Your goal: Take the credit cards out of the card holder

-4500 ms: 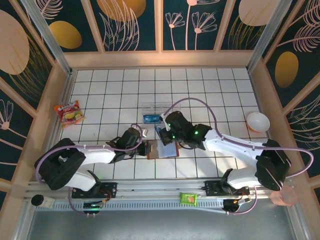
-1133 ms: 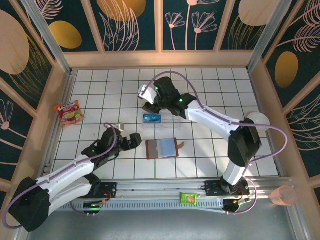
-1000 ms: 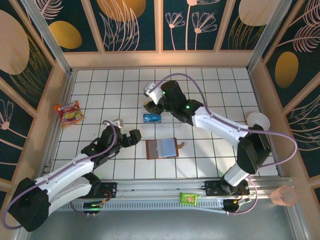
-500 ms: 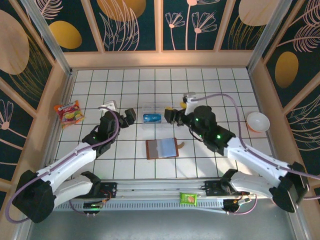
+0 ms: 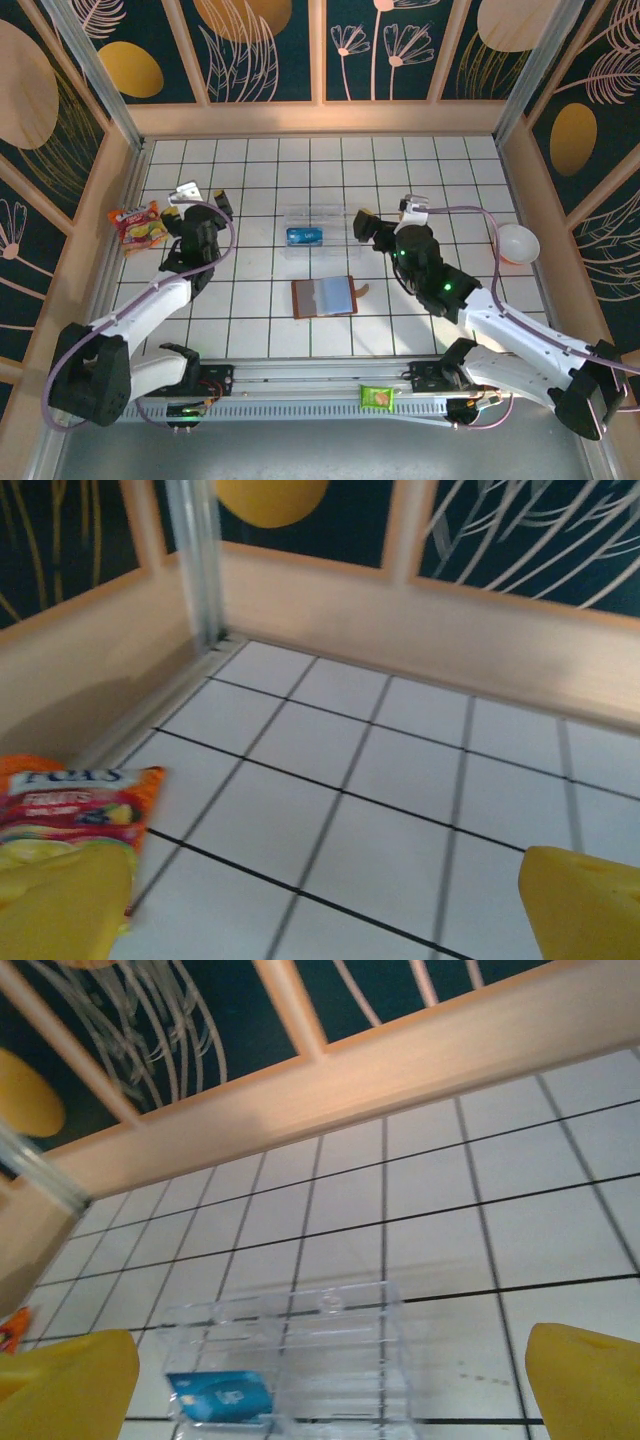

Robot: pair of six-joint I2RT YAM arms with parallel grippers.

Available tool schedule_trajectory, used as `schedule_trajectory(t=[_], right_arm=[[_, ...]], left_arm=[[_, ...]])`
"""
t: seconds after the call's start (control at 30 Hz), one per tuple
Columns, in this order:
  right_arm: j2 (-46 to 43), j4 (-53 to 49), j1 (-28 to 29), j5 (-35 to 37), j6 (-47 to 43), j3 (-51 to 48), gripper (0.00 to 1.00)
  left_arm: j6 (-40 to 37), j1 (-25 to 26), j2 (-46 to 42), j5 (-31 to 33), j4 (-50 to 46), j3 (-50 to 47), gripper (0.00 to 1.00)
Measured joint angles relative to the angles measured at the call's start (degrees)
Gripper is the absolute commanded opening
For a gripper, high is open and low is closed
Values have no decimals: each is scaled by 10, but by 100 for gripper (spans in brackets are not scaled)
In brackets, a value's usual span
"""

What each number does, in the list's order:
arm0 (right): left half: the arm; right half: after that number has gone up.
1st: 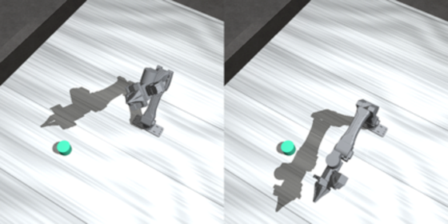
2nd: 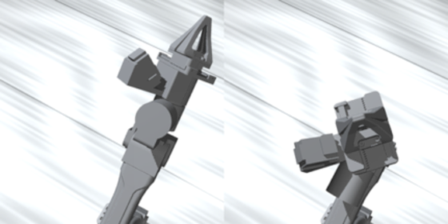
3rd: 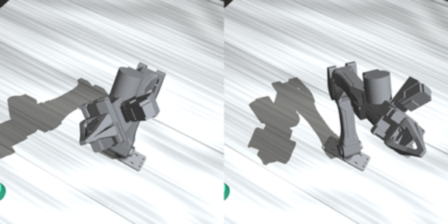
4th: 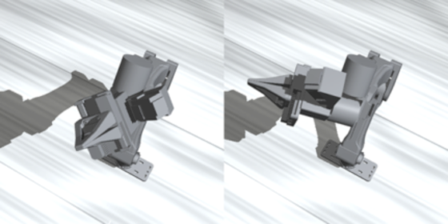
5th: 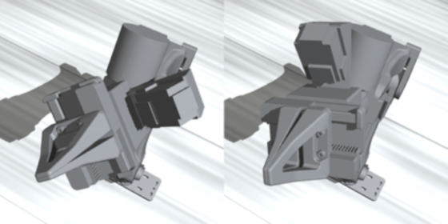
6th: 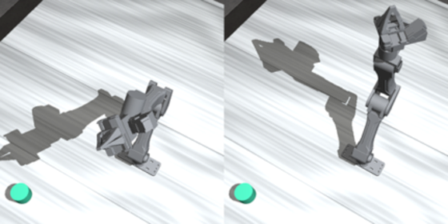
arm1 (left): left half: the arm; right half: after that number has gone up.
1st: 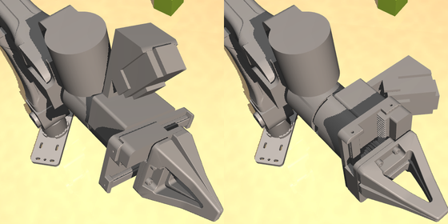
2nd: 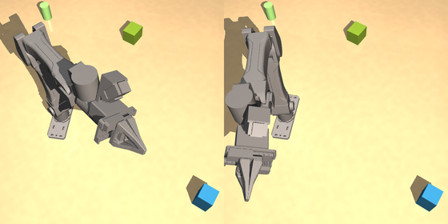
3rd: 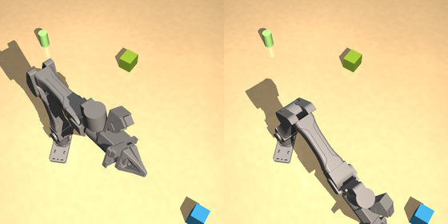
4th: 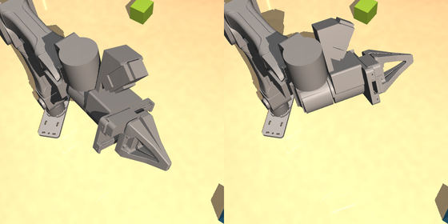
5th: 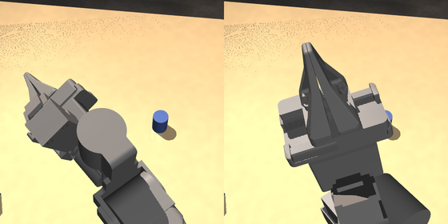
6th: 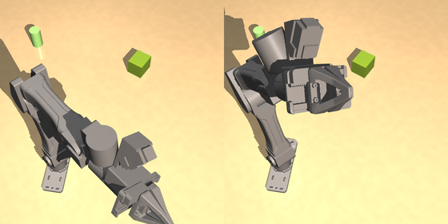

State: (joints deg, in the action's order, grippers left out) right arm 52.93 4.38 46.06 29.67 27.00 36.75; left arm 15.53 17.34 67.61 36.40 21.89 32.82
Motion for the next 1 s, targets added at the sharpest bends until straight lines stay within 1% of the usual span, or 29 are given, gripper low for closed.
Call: schedule_trajectory(t=[0.1,0.17,0.27,0.4,0.5,0.6,0.73,0.87,0.97,1.0], right_arm=[[-11,-10,0,35,5,-6,99],[-16,-17,-3,51,6,-6,99],[-22,-21,-10,68,8,-6,99],[-29,-35,-19,82,8,-6,99],[-37,-49,-26,86,8,-6,99],[-57,-46,-30,98,7,-17,99],[-97,-16,-35,109,-11,-55,99],[-128,38,-42,113,-49,-97,99],[-134,73,-52,108,-91,-112,99],[-133,79,-54,108,-103,-112,99]], left_arm=[[-30,-38,15,-5,28,-13,99],[-44,-52,28,-3,59,-31,99],[-63,-60,62,-3,121,-68,99],[-84,-70,123,-9,228,-121,99],[-101,-76,162,-21,268,-127,99],[-117,-81,179,-43,336,-135,99],[-117,-108,180,-86,370,-140,99],[-116,-135,180,-139,398,-146,99],[-115,-141,189,-176,469,-189,99],[-115,-142,191,-184,465,-196,99]])
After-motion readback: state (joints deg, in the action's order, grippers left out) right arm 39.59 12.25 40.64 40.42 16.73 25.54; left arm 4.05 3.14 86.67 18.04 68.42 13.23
